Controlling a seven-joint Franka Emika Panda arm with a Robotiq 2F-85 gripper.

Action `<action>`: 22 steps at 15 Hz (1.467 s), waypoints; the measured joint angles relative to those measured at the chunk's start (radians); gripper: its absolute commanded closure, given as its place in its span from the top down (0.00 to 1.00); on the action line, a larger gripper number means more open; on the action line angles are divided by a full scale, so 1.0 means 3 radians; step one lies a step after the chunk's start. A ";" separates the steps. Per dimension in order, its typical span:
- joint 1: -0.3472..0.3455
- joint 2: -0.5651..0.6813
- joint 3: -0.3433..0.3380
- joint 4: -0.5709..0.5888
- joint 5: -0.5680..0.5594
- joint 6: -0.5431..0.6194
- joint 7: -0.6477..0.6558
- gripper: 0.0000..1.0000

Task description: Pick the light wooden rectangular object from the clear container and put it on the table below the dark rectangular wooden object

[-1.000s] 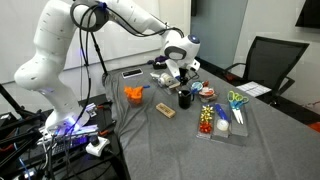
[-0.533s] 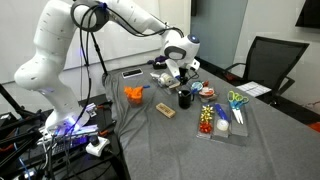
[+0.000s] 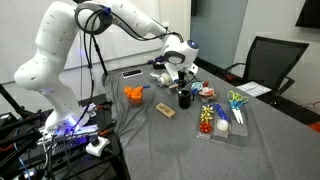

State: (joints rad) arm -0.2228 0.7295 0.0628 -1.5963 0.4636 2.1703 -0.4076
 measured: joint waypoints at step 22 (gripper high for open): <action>-0.0197 0.0342 0.0261 0.0237 0.0322 0.0114 0.0000 0.45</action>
State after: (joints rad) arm -0.2819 0.8321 0.1410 -1.5250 0.5601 2.2046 -0.4077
